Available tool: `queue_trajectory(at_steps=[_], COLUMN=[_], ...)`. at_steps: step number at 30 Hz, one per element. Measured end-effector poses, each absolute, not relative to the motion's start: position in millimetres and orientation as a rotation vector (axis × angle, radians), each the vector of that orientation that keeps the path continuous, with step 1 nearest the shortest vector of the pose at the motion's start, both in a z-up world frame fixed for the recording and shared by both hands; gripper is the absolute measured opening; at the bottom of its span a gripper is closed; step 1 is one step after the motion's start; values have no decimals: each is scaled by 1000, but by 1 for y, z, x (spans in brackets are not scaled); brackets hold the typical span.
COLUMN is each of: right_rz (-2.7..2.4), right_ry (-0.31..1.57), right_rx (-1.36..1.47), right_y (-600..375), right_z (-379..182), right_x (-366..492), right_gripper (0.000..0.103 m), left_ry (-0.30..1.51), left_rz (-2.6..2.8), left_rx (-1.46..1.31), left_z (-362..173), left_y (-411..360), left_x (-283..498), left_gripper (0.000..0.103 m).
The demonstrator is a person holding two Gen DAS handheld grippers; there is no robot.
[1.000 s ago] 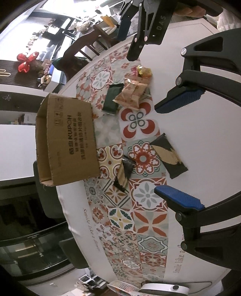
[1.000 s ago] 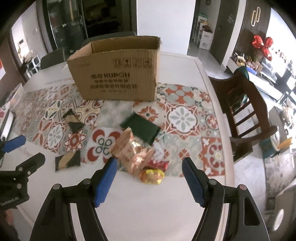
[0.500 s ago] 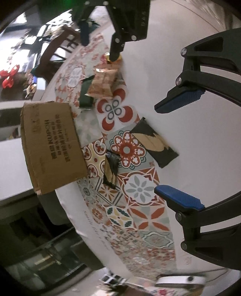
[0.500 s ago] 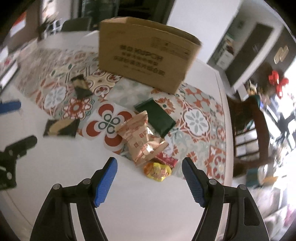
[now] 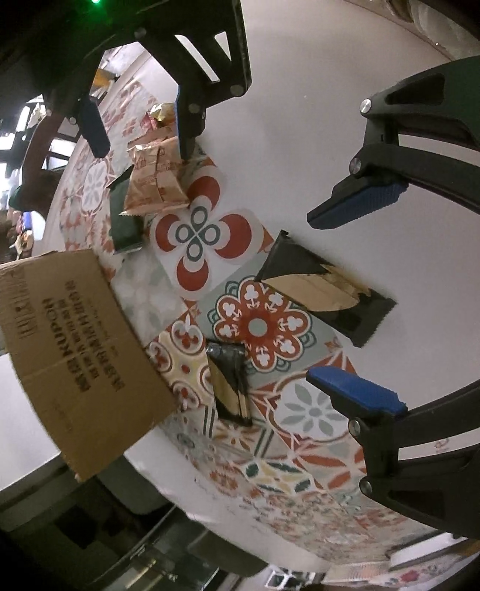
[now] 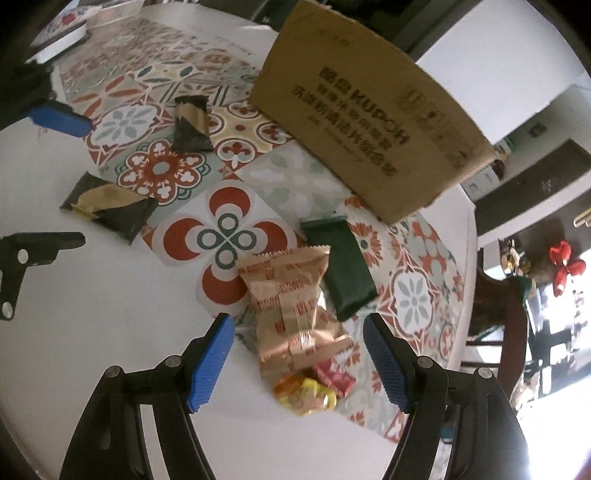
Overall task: Organize snacks
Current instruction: 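Move both tools back toward the remaining snacks on the runner, then grasp the dark wrapped snack with left tool while right tool grasps Fortune Biscuits bag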
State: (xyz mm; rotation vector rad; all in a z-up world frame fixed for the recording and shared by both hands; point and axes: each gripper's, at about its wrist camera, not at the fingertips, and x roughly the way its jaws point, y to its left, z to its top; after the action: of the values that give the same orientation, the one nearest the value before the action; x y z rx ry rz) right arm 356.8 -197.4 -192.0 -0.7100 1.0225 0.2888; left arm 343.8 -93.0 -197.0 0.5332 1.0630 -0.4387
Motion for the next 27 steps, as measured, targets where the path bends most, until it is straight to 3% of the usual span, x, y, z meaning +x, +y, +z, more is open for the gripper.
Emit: queue_trajectory(at_steps=[6,13,16,18,20,27], right_rz=[327,350,355,360,385,385], right_ry=[1100,1158,1176,1186,1201,1209], right_rx=[-636,-548,-505,-476,-433,-327], right_y=[-202,-208,-211,-212,-213,-222], right_z=[-206,-219,-219,-220,-219,-216], right_x=[373,386,389,389,390,391], right_gripper=[73,73,72,70,58,47], left_ry=[1154,1207,1225,1218,1213,1255], left_rz=[-484,-515,-512,-502,-490,-427], left_rx=[461,412,355,345,332,177], left_z=[-209,-220,-222,-221,-220,-216], left_y=[-89,-93,-91,-92,-92,-82], left_x=[364,372,375,376,376,382], left_gripper=[68,66,59,52,46,39])
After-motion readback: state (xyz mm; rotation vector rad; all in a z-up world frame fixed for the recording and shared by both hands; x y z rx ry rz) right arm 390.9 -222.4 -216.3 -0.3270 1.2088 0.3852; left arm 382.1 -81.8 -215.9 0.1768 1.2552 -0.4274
